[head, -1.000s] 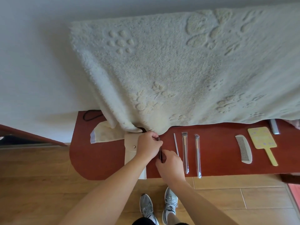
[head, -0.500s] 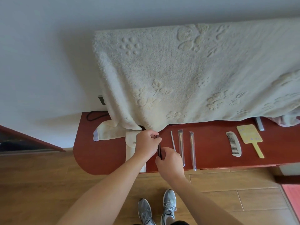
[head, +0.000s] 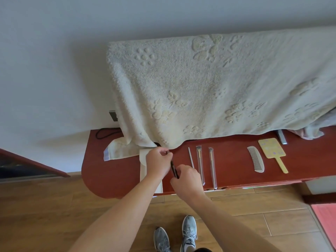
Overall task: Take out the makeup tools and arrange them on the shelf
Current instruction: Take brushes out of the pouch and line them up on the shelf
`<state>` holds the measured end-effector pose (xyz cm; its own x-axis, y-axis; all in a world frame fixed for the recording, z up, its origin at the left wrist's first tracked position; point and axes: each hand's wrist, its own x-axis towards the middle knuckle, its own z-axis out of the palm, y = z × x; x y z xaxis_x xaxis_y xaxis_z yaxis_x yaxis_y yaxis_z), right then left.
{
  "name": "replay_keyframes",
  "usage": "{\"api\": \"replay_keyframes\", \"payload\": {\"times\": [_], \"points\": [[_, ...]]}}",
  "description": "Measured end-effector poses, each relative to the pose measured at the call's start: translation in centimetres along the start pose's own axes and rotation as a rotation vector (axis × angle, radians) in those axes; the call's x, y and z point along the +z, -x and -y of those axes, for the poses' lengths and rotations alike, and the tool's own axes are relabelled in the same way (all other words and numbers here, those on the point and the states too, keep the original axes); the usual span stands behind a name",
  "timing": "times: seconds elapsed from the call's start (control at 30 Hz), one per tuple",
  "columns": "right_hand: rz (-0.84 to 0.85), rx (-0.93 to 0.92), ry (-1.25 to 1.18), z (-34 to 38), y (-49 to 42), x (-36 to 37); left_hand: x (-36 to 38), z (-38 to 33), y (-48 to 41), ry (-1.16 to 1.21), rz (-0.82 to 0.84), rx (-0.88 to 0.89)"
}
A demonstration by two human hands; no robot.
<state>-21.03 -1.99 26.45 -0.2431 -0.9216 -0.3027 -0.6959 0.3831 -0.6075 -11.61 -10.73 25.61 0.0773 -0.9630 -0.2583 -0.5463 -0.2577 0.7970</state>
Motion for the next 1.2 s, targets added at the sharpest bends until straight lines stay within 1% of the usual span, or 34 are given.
{"api": "replay_keyframes", "payload": {"times": [0.1, 0.23, 0.33, 0.5, 0.8, 1.2], "points": [[0.071, 0.036, 0.005, -0.6, 1.7, 1.0, -1.9, -0.3, -1.7, 0.02, -0.055, -0.032], [0.005, 0.066, -0.067, -0.6, 1.2, 0.8, -3.0, -0.4, -1.5, -0.031, -0.014, 0.048], [-0.035, 0.039, -0.069, -0.1, 0.1, 0.2, -2.6, 0.5, -0.6, 0.034, 0.023, 0.043], [-0.06, 0.055, -0.056, -0.7, -0.8, 0.3, -2.1, 1.4, -0.1, 0.04, 0.072, 0.043], [-0.043, 0.065, 0.008, -2.8, -3.4, 0.5, -1.0, 3.7, 0.0, -0.083, 0.201, 0.045], [0.04, 0.065, 0.041, -5.1, -6.1, 2.9, 2.0, 6.2, -0.1, -0.228, 0.295, -0.008]]}}
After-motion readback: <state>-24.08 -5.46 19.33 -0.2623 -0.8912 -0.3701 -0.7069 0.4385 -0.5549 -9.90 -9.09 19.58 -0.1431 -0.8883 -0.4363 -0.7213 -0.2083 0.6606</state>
